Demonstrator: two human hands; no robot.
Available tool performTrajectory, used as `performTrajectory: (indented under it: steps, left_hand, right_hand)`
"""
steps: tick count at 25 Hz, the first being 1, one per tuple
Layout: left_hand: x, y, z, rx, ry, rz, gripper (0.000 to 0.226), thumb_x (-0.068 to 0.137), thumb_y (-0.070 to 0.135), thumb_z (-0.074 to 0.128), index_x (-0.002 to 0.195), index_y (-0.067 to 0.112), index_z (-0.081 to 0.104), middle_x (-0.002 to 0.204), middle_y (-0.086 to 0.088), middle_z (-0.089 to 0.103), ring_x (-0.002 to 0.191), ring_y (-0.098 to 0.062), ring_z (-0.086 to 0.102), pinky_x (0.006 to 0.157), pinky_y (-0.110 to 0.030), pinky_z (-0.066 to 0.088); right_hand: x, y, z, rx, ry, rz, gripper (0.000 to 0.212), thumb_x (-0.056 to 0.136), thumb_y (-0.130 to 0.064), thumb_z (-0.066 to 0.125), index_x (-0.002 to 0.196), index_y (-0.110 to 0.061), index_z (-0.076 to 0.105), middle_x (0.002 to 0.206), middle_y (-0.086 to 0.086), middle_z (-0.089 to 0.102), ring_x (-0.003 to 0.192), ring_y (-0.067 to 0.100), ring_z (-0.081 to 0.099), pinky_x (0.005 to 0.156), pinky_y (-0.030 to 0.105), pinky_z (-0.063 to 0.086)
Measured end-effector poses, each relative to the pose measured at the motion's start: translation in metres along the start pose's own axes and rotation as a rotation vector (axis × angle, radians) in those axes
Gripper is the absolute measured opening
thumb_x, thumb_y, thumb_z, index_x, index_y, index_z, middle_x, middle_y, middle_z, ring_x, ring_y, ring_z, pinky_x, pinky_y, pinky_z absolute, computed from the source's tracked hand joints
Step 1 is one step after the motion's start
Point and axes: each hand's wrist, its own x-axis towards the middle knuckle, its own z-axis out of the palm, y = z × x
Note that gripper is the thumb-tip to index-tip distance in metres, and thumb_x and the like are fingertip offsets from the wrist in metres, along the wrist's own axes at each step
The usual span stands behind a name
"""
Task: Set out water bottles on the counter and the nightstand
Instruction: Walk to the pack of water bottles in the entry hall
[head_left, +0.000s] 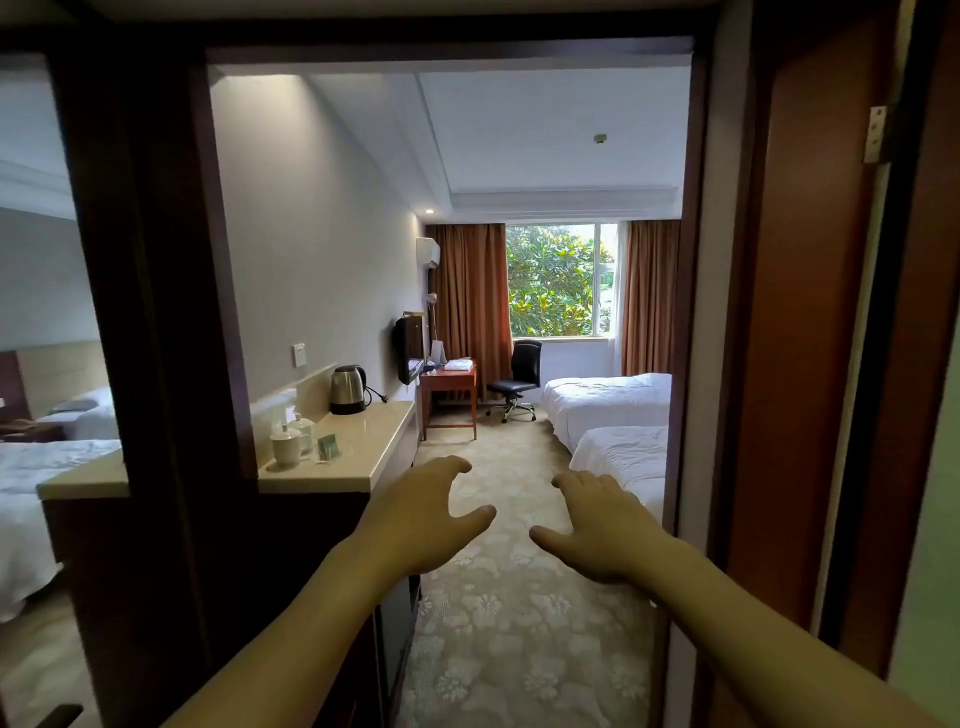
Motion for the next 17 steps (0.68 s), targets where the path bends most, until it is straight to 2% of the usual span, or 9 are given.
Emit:
performTrajectory:
  steps: [6, 10, 17]
  left_hand:
    - [0.037, -0.021, 0.02, -0.039, -0.013, 0.001, 0.069, 0.084, 0.063, 0.057, 0.144, 0.033, 0.04, 0.152, 0.009, 0.042, 0.134, -0.015, 0.046, 0.105, -0.037, 0.043]
    - [0.081, -0.04, 0.047, -0.038, -0.029, 0.014, 0.066, 0.086, 0.06, 0.058, 0.143, 0.031, 0.041, 0.151, 0.009, 0.04, 0.13, -0.015, 0.047, 0.103, -0.034, 0.043]
    - [0.242, -0.065, 0.125, -0.01, -0.038, 0.039, 0.067, 0.085, 0.059, 0.06, 0.143, 0.032, 0.04, 0.152, 0.011, 0.04, 0.135, -0.012, 0.043, 0.108, -0.034, 0.041]
  right_hand:
    - [0.041, -0.002, 0.01, 0.138, 0.005, 0.044, 0.077, 0.086, -0.065, 0.055, 0.147, -0.023, 0.035, 0.152, 0.004, 0.042, 0.134, 0.025, 0.044, 0.108, 0.042, 0.043]
    - [0.089, 0.026, 0.033, 0.237, 0.027, 0.079, 0.077, 0.086, -0.062, 0.057, 0.147, -0.022, 0.035, 0.154, 0.003, 0.04, 0.137, 0.023, 0.042, 0.109, 0.042, 0.043]
    - [0.238, 0.119, 0.083, 0.222, 0.025, 0.111, 0.082, 0.082, -0.068, 0.056, 0.149, -0.026, 0.033, 0.157, 0.0, 0.039, 0.139, 0.023, 0.04, 0.112, 0.041, 0.041]
